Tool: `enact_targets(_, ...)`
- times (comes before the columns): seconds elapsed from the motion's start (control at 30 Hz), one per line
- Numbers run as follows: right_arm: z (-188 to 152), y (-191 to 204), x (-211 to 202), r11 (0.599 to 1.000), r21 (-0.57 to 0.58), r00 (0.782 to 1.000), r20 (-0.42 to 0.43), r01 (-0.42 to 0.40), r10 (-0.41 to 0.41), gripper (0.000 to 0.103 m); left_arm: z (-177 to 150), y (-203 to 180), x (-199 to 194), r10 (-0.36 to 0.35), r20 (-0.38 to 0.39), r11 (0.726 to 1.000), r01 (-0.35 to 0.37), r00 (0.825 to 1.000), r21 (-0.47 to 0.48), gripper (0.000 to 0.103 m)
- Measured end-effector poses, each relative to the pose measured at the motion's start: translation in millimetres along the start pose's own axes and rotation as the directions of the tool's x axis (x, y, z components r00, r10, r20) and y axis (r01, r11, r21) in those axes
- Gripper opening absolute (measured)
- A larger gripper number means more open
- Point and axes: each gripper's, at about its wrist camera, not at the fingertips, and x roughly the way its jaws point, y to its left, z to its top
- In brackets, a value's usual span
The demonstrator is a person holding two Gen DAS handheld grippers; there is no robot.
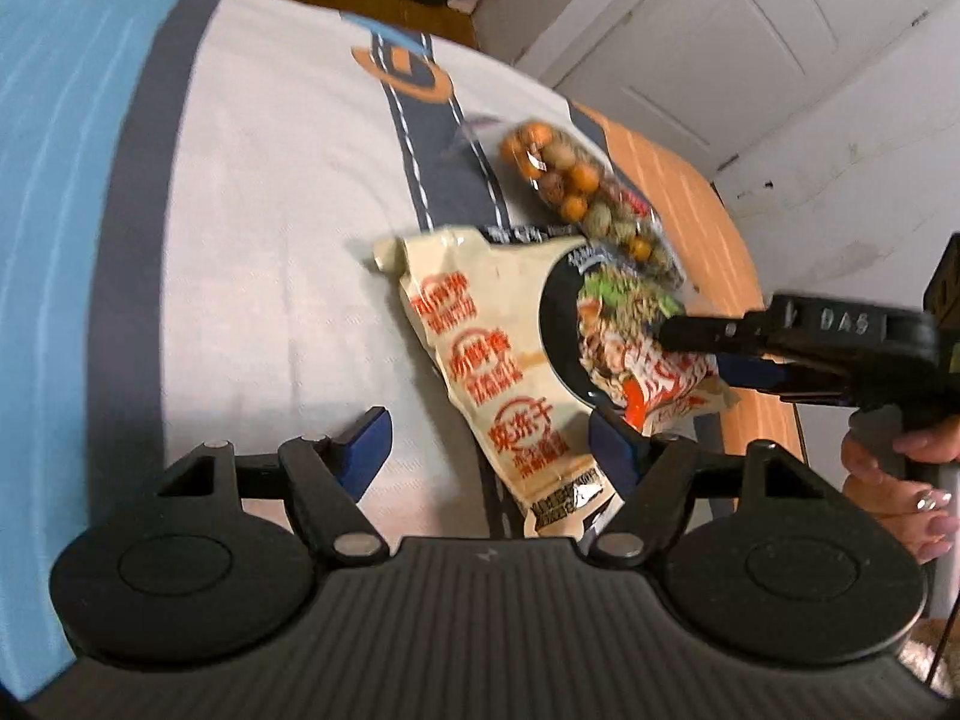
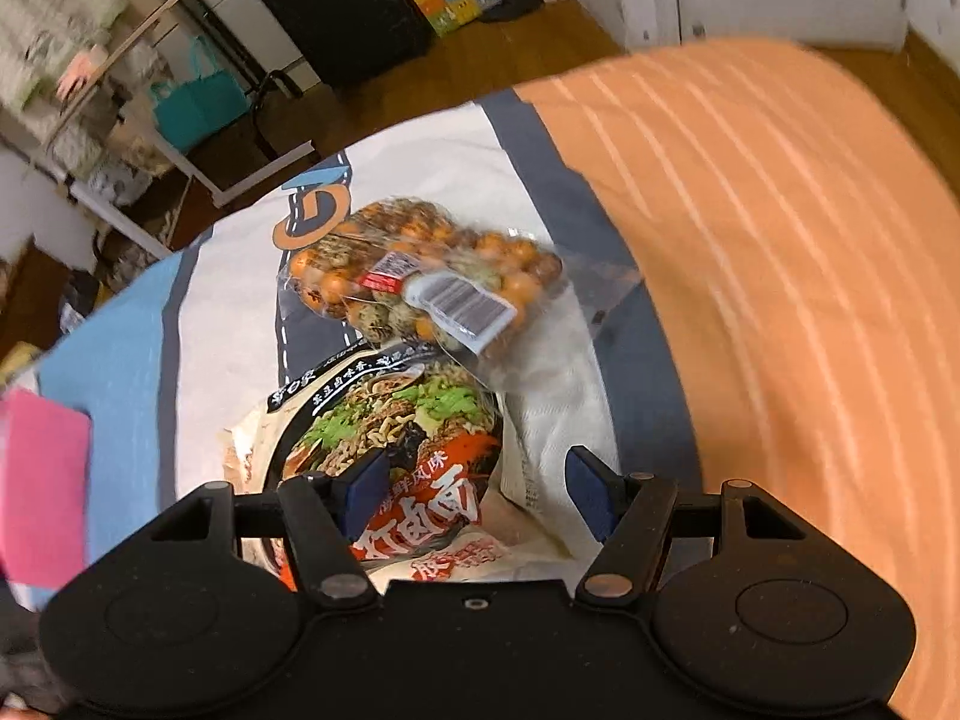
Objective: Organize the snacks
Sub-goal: 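Grasp the instant-noodle bag edge with the left tool while the right tool grasps it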
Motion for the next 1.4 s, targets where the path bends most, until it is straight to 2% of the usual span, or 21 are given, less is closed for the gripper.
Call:
enact_targets(0.13, -1, 4, 8, 1.0, -0.022, 0.999, -0.034, -0.017, 0.016, 0.07, -5, -1, 7, -0.008, 0.013, 1.0, 0.008, 1.0, 0.015, 0.071)
enact_targets(0.23, 0, 2, 15, 1.0, -0.022, 0.999, -0.05, -0.012, 0.011, 0.074, -4, -1, 10, -0.008, 0.011, 1.0, 0.008, 1.0, 0.017, 0.071)
enact_targets(0.33, 1, -4, 24, 0.999, -0.007, 0.997, -0.061, -0.051, 0.05, 0.078, -4, 0, 12, -0.012, 0.014, 1.0, 0.012, 1.0, 0.027, 0.071)
enact_targets(0.43, 2, -8, 28, 0.997, 0.006, 0.994, -0.069, -0.079, 0.08, 0.084, -5, 1, 14, -0.05, 0.03, 0.998, 0.049, 0.998, 0.042, 0.061)
enact_targets(0.5, 1, -5, 29, 0.994, 0.001, 0.991, -0.08, -0.107, 0.107, 0.078, -6, 4, 15, -0.072, 0.035, 0.996, 0.071, 0.997, 0.046, 0.055)
enact_targets(0.6, -1, 2, 25, 0.995, -0.037, 0.993, -0.082, -0.088, 0.084, 0.074, -6, 4, 12, -0.116, 0.02, 0.993, 0.116, 0.993, 0.034, 0.042)
enact_targets(0.73, -5, 13, 17, 0.994, -0.083, 0.996, -0.072, -0.065, 0.059, 0.067, -10, -5, 8, -0.118, 0.014, 0.991, 0.116, 0.993, 0.073, 0.04)
enact_targets(0.87, -13, 31, 10, 0.986, -0.158, 0.996, -0.085, -0.044, 0.031, 0.067, -10, -4, 0, -0.134, -0.018, 0.99, 0.134, 0.991, 0.04, 0.04)
enact_targets(1.0, -16, 35, 17, 0.986, -0.143, 0.984, -0.167, -0.089, 0.065, 0.067, -8, 1, -13, -0.105, -0.035, 0.993, 0.106, 0.994, 0.051, 0.043)
enact_targets(1.13, -14, 28, 25, 0.989, -0.116, 0.981, -0.176, -0.097, 0.076, 0.071, -8, 15, -6, -0.128, -0.044, 0.992, 0.128, 0.991, -0.01, 0.043)
enact_targets(1.2, -15, 25, 29, 0.988, -0.111, 0.98, -0.181, -0.109, 0.088, 0.074, -10, 13, -4, -0.116, -0.043, 0.993, 0.116, 0.992, 0.004, 0.042)
enact_targets(1.27, -16, 29, 28, 0.987, -0.118, 0.98, -0.177, -0.111, 0.089, 0.071, -13, 10, -6, -0.108, -0.029, 0.994, 0.108, 0.994, 0.024, 0.042)
enact_targets(1.4, -23, 46, 17, 0.982, -0.176, 0.984, -0.176, -0.068, 0.036, 0.069, -15, -2, -15, -0.08, -0.046, 0.994, 0.084, 0.996, 0.077, 0.042)
